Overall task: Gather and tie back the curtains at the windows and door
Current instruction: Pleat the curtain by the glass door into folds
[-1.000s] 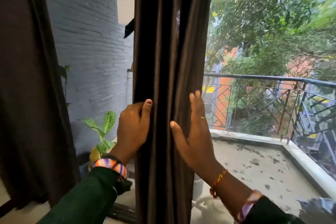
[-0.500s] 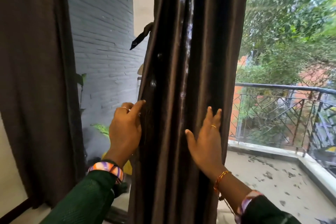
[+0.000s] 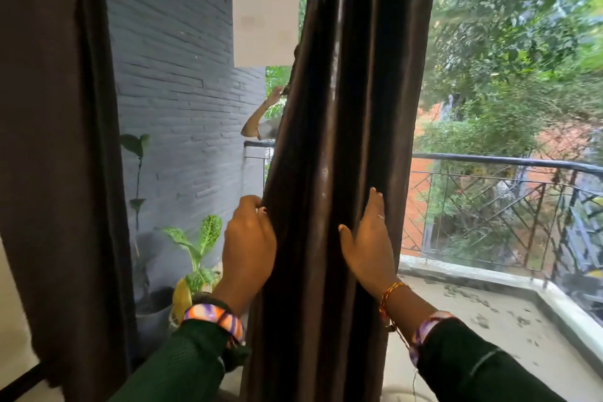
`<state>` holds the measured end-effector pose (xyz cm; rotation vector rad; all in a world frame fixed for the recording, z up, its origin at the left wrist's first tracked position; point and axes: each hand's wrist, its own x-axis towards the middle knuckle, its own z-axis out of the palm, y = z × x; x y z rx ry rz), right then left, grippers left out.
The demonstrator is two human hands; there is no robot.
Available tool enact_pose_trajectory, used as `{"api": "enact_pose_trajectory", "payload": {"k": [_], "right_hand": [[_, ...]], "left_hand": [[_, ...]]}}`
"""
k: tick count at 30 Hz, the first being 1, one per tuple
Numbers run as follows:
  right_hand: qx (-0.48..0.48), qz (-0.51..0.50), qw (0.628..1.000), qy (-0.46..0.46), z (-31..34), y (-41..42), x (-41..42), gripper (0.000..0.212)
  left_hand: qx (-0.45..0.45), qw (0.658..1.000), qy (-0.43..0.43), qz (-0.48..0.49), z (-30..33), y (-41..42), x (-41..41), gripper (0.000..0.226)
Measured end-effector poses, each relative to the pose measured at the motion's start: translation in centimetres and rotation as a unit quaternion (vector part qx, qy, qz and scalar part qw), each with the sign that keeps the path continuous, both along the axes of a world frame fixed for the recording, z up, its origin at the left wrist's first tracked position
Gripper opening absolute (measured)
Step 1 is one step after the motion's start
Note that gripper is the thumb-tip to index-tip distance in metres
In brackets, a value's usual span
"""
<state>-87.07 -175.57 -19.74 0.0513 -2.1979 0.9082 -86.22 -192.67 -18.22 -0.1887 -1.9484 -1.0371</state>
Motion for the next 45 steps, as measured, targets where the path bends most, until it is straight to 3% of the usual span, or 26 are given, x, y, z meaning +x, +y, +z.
{"api": "enact_pose_trajectory", "payload": {"k": [4, 11, 13, 18, 22, 24, 27, 29, 31, 34, 37, 39, 42, 45], "right_hand": [[0.079, 0.065, 0.991, 0.086, 0.0, -1.2, -1.4, 0.076], [-0.088, 0.115, 0.985, -0.094, -0.7, -0.9, -5.8, 0.099], [-0.100, 0.137, 0.977, -0.127, -1.0, -0.7, -6.9, 0.084], [-0.061, 0.142, 0.982, -0.107, -2.2, -2.1, -8.1, 0.010], [-0.045, 0.155, 0.985, -0.062, -3.2, -3.3, -6.9, 0.015], [-0.036, 0.164, 0.985, -0.035, -4.0, -3.6, -5.7, 0.013], [-0.027, 0.235, 0.972, -0.018, -4.9, -3.6, -3.9, 0.047], [-0.026, 0.308, 0.951, 0.008, -5.3, -3.3, -3.0, 0.060], [-0.029, 0.343, 0.937, 0.058, -5.2, -2.6, -2.4, 0.050], [-0.067, 0.266, 0.950, 0.151, -4.9, -1.2, -2.2, 0.038], [-0.059, 0.144, 0.969, 0.192, -4.5, 0.3, -1.8, 0.055], [-0.041, 0.089, 0.977, 0.188, -4.1, 1.1, -1.2, 0.064], [-0.076, 0.092, 0.979, 0.167, -3.5, 1.9, -0.3, 0.072], [-0.155, 0.111, 0.973, 0.128, -3.1, 3.2, -0.3, 0.076]], "left_hand": [[0.051, 0.996, -0.005, 0.068, 0.4, -2.4, -0.9, 0.026], [0.049, 0.977, -0.038, 0.205, 1.5, -8.4, -1.4, 0.036], [0.046, 0.976, -0.032, 0.210, 1.5, -8.9, -1.3, 0.033], [0.042, 0.983, -0.025, 0.177, 0.4, -8.7, -2.2, 0.051], [0.027, 0.983, -0.025, 0.177, -0.3, -8.0, -3.0, 0.040], [0.045, 0.979, -0.039, 0.193, -0.7, -7.1, -3.1, 0.050], [0.057, 0.984, -0.025, 0.165, -1.4, -4.9, -2.8, 0.074], [0.013, 0.991, -0.014, 0.130, -2.4, -3.2, -2.6, 0.083], [-0.061, 0.988, 0.020, 0.140, -3.7, -1.6, -2.8, 0.083], [-0.112, 0.968, 0.048, 0.219, -4.8, 0.1, -3.5, 0.073], [-0.135, 0.962, 0.083, 0.221, -5.0, 1.4, -3.2, 0.056], [-0.150, 0.970, 0.094, 0.164, -5.1, 2.2, -3.0, 0.045], [-0.158, 0.981, 0.096, 0.060, -4.9, 3.6, -2.4, 0.032], [-0.149, 0.985, 0.080, -0.041, -4.5, 5.9, -2.0, 0.046]]}}
